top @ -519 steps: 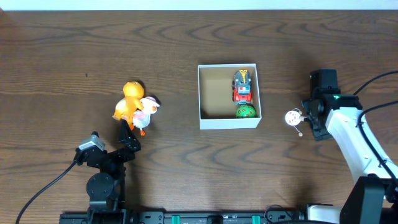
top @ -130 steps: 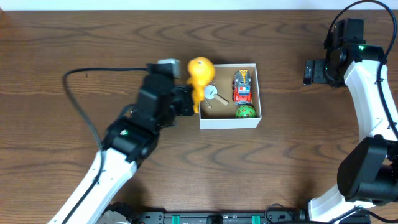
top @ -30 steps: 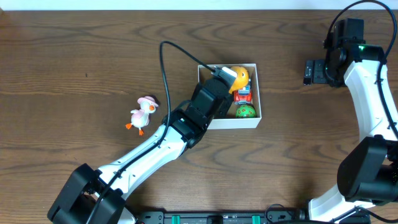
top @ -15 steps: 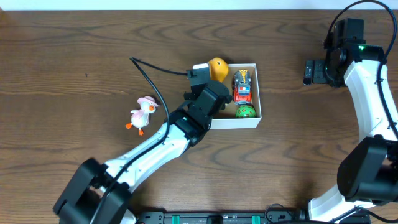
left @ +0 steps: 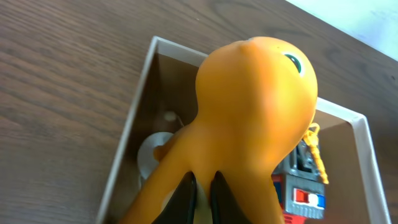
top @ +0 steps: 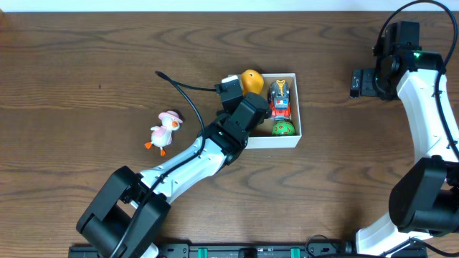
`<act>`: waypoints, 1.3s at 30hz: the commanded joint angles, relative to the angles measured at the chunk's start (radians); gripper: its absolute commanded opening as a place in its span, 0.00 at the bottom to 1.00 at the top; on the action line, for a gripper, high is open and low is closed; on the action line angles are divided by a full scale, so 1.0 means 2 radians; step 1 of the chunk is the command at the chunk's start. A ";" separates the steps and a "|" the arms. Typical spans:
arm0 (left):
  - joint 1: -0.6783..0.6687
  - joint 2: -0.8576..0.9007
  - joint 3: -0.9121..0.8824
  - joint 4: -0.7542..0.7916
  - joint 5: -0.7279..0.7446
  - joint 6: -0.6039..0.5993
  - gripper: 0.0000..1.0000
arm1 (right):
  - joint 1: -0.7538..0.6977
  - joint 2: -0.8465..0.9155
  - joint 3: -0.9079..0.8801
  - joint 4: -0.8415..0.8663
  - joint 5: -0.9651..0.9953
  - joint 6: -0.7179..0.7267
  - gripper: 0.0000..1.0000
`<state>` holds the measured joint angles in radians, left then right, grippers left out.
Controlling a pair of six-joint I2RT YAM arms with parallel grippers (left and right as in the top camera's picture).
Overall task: Pack container
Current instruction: 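Lower the dinosaur into the box's left side and release it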
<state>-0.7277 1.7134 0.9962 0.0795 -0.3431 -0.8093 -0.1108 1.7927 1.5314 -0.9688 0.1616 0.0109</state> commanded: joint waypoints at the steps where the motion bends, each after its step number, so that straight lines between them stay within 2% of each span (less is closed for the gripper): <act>1: 0.001 0.002 0.023 0.002 0.012 -0.004 0.06 | -0.003 -0.007 -0.001 0.000 0.003 -0.004 0.99; 13: 0.001 -0.015 0.026 -0.101 0.004 -0.004 0.06 | -0.003 -0.007 -0.001 0.000 0.003 -0.004 0.99; 26: 0.001 -0.041 0.026 -0.124 -0.016 -0.004 0.06 | -0.003 -0.007 -0.001 0.000 0.003 -0.004 0.99; 27: 0.001 -0.041 0.026 -0.126 -0.020 -0.004 0.08 | -0.003 -0.007 -0.001 0.000 0.003 -0.004 0.99; 29: 0.001 -0.041 0.026 -0.130 -0.022 -0.004 0.17 | -0.003 -0.007 -0.001 0.000 0.003 -0.004 0.99; 30: 0.001 -0.041 0.026 -0.130 -0.022 -0.004 0.29 | -0.003 -0.007 -0.001 0.000 0.003 -0.004 0.99; 32: 0.001 -0.041 0.026 -0.129 -0.022 -0.004 0.47 | -0.003 -0.007 -0.001 0.000 0.003 -0.004 0.99; 34: 0.002 -0.041 0.026 -0.127 -0.026 -0.004 0.57 | -0.003 -0.007 -0.001 0.000 0.003 -0.004 0.99; 39: 0.002 -0.042 0.026 -0.124 -0.060 0.001 0.59 | -0.003 -0.007 -0.001 0.000 0.003 -0.004 0.99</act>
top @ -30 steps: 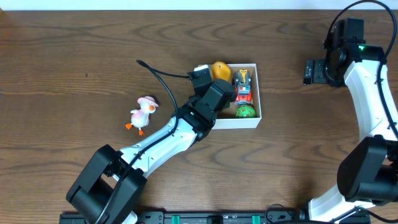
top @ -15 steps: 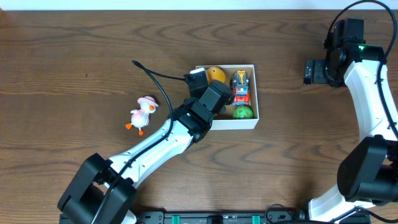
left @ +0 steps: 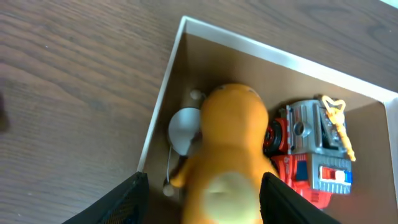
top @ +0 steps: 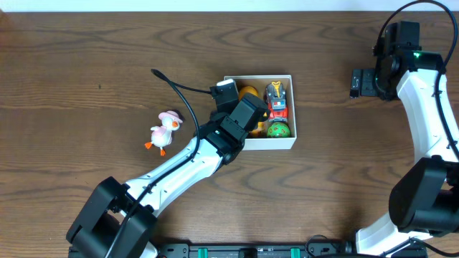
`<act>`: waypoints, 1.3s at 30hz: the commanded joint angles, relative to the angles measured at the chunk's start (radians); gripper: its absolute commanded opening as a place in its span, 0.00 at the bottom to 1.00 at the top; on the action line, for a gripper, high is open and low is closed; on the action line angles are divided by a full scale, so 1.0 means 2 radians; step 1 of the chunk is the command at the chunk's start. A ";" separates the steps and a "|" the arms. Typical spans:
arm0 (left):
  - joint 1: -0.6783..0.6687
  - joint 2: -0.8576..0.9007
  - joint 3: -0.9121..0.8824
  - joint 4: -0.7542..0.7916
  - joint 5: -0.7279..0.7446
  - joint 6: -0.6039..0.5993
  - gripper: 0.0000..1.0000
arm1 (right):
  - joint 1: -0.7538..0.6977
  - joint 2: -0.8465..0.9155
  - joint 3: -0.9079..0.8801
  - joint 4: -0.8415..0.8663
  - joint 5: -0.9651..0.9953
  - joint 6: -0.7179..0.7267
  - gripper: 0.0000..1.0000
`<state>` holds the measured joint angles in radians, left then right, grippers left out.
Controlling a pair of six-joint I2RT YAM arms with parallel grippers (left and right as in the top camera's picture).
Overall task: Pack container
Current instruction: 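Lower the dinosaur into the box's left side and release it, then withdraw the left gripper and move it to the white-pink duck toy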
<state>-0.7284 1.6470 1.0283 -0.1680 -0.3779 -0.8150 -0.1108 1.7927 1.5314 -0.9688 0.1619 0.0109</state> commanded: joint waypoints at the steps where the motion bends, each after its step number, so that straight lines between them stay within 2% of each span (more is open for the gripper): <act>1: 0.003 -0.011 0.010 0.002 -0.050 0.012 0.59 | -0.003 -0.007 -0.001 0.000 0.003 -0.004 0.99; 6: 0.006 -0.047 0.010 0.011 -0.092 0.075 0.60 | -0.003 -0.007 -0.001 0.000 0.003 -0.004 0.99; 10: 0.019 -0.102 0.010 -0.013 -0.120 0.112 0.72 | -0.003 -0.007 -0.001 0.000 0.003 -0.004 0.99; 13: 0.038 -0.145 0.010 -0.062 -0.124 0.112 0.84 | -0.003 -0.007 -0.001 0.000 0.003 -0.004 0.99; 16: 0.072 -0.178 0.010 -0.122 -0.124 0.102 0.99 | -0.003 -0.007 -0.001 0.000 0.003 -0.004 0.99; 22: 0.167 -0.190 0.008 -0.222 -0.123 0.095 0.98 | -0.003 -0.007 -0.001 0.000 0.003 -0.004 0.99; 29: 0.244 -0.150 0.005 -0.239 -0.104 0.112 0.98 | -0.003 -0.007 -0.001 0.000 0.003 -0.004 0.99; 32: 0.265 -0.119 0.005 -0.229 -0.070 0.157 0.98 | -0.003 -0.007 -0.001 0.000 0.003 -0.004 0.99; 36: 0.280 -0.068 0.005 -0.222 -0.002 0.287 0.98 | -0.003 -0.007 -0.001 0.000 0.003 -0.004 0.99; 39: 0.283 -0.041 0.005 -0.242 0.043 0.315 0.98 | -0.003 -0.007 -0.001 0.000 0.003 -0.004 0.99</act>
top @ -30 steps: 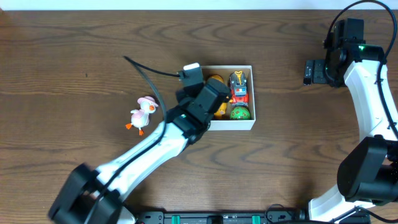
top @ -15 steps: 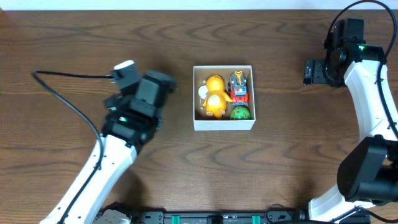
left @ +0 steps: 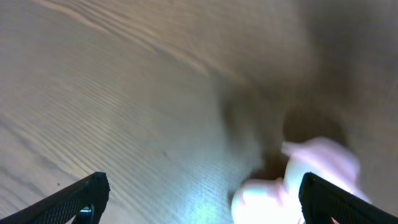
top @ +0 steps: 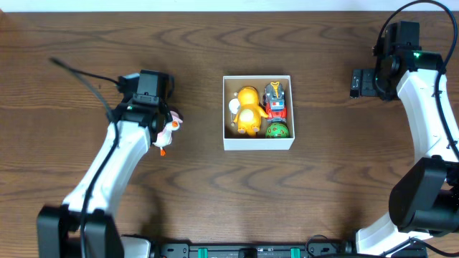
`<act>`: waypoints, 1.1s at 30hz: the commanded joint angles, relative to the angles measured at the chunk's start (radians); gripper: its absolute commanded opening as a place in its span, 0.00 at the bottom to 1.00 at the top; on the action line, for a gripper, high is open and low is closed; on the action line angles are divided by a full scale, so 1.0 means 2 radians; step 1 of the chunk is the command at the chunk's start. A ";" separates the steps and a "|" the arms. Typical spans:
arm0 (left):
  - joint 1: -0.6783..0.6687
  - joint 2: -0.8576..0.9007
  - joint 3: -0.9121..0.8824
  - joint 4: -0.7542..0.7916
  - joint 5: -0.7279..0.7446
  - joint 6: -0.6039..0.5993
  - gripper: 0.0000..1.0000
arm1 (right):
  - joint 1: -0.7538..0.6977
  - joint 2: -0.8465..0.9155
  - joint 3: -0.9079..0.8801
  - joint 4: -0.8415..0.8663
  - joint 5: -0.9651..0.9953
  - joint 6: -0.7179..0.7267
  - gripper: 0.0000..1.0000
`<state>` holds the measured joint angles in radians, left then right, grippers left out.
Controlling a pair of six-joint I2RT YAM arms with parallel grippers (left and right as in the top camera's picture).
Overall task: Pack container
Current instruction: 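Withdraw the left gripper and move it to the white-pink duck toy, then grasp the duck toy with the left gripper and lift it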
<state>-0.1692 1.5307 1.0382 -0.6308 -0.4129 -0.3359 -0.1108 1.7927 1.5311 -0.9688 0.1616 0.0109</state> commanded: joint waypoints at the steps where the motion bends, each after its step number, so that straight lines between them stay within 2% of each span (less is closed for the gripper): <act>1: 0.004 0.024 0.000 -0.021 0.078 0.082 0.98 | -0.003 -0.007 0.000 0.000 0.003 -0.004 0.99; 7: 0.004 0.034 -0.001 -0.034 0.137 0.121 0.98 | -0.003 -0.007 0.000 0.000 0.003 -0.004 0.99; 13: 0.004 0.040 -0.013 -0.024 0.136 0.131 0.98 | -0.003 -0.007 0.000 0.000 0.003 -0.004 0.99; 19: 0.004 0.066 -0.041 0.020 0.136 0.151 0.98 | -0.003 -0.007 0.000 0.000 0.003 -0.004 0.99; 28: 0.004 0.079 -0.041 0.049 0.135 0.151 0.98 | -0.003 -0.007 0.000 0.000 0.003 -0.004 0.99; 29: 0.004 0.079 -0.041 0.050 0.135 0.151 0.86 | -0.003 -0.007 0.000 0.000 0.003 -0.004 0.99; 30: 0.004 0.079 -0.041 0.051 0.135 0.151 0.58 | -0.003 -0.007 0.000 0.000 0.003 -0.004 0.99; 32: 0.004 0.079 -0.041 0.053 0.135 0.151 0.20 | -0.003 -0.007 0.000 0.000 0.003 -0.004 0.99; 33: 0.004 0.079 -0.041 0.053 0.135 0.151 0.11 | -0.003 -0.007 0.000 0.000 0.003 -0.004 0.99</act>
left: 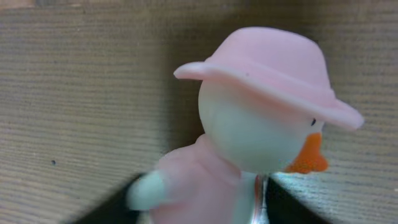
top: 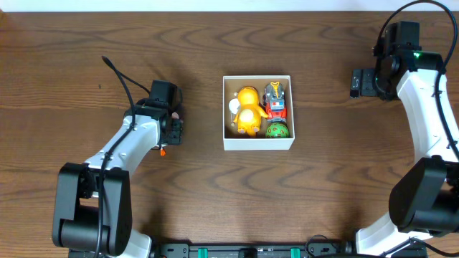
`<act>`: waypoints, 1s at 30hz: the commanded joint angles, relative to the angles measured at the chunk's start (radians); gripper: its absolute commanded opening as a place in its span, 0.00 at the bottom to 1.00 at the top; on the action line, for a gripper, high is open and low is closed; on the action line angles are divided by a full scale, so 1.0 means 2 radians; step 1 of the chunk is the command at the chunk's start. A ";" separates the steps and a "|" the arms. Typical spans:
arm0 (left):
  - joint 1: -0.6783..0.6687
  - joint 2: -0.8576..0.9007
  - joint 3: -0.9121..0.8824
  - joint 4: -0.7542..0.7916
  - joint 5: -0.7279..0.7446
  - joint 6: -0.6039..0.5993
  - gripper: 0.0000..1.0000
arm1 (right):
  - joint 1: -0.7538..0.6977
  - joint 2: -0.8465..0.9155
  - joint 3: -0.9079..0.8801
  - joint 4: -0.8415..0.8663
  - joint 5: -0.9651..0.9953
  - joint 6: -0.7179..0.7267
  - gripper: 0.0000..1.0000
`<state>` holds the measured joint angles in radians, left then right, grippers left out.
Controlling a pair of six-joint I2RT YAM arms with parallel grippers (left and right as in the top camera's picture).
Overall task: Pack container
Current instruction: 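Grasp the duck toy with the left gripper and lift it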
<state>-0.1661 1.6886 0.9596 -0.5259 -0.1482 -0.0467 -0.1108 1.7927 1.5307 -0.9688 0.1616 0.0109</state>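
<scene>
A white duck toy (left: pixel 249 124) with a pink hat and orange beak lies on the wooden table left of the white box (top: pixel 258 143). My left gripper (top: pixel 171 131) is down over it, covering all but an orange foot (top: pixel 163 150). In the left wrist view the fingers (left: pixel 283 208) stand close against both sides of the duck's pink body. The box holds an orange octopus-like toy (top: pixel 247 115), a red toy car (top: pixel 278 100), a green ball (top: pixel 280 130) and a small white item (top: pixel 233 106). My right gripper (top: pixel 356 82) hangs at the far right, away from everything.
The left arm's black cable (top: pixel 122 79) arcs over the table behind the arm. The right arm (top: pixel 423 107) runs along the right edge. Bare wooden table (top: pixel 323 193) surrounds the box.
My left gripper was wide open just beside the duck; now it sits over the duck with its fingers drawn in against the body. The right arm has not moved.
My left gripper held the orange toy over the box's left part. Then it stood open with that toy lying in the box. Later it was open above the table by the duck, and now it is closed around the duck.
</scene>
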 commanded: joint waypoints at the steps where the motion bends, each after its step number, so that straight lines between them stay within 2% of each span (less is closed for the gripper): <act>1: 0.002 0.000 -0.002 0.000 0.003 0.006 0.06 | -0.003 -0.007 0.000 0.000 0.003 -0.004 0.99; 8: 0.001 -0.012 0.000 -0.009 0.004 -0.007 0.06 | -0.003 -0.007 0.000 0.000 0.003 -0.004 0.99; 12: -0.001 -0.055 0.014 -0.020 0.018 -0.053 0.06 | -0.003 -0.007 0.000 0.000 0.003 -0.004 0.99; 15: -0.002 -0.112 0.035 -0.019 0.082 -0.099 0.06 | -0.003 -0.007 0.000 0.000 0.003 -0.004 0.99; 19: -0.002 -0.193 0.058 -0.002 0.179 -0.203 0.06 | -0.003 -0.007 0.000 0.000 0.003 -0.004 0.99; 22: -0.014 -0.248 0.058 0.033 0.234 -0.239 0.06 | -0.003 -0.007 0.000 0.000 0.003 -0.004 0.99; 26: -0.052 -0.288 0.058 0.051 0.236 -0.255 0.06 | -0.003 -0.007 0.000 0.000 0.003 -0.004 0.99; 30: -0.097 -0.289 0.058 0.061 0.218 -0.258 0.06 | -0.003 -0.007 0.000 0.000 0.003 -0.004 0.99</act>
<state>-0.3111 1.0977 1.0634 -0.4133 0.2821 -0.5209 -0.1108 1.7927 1.5307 -0.9688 0.1616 0.0109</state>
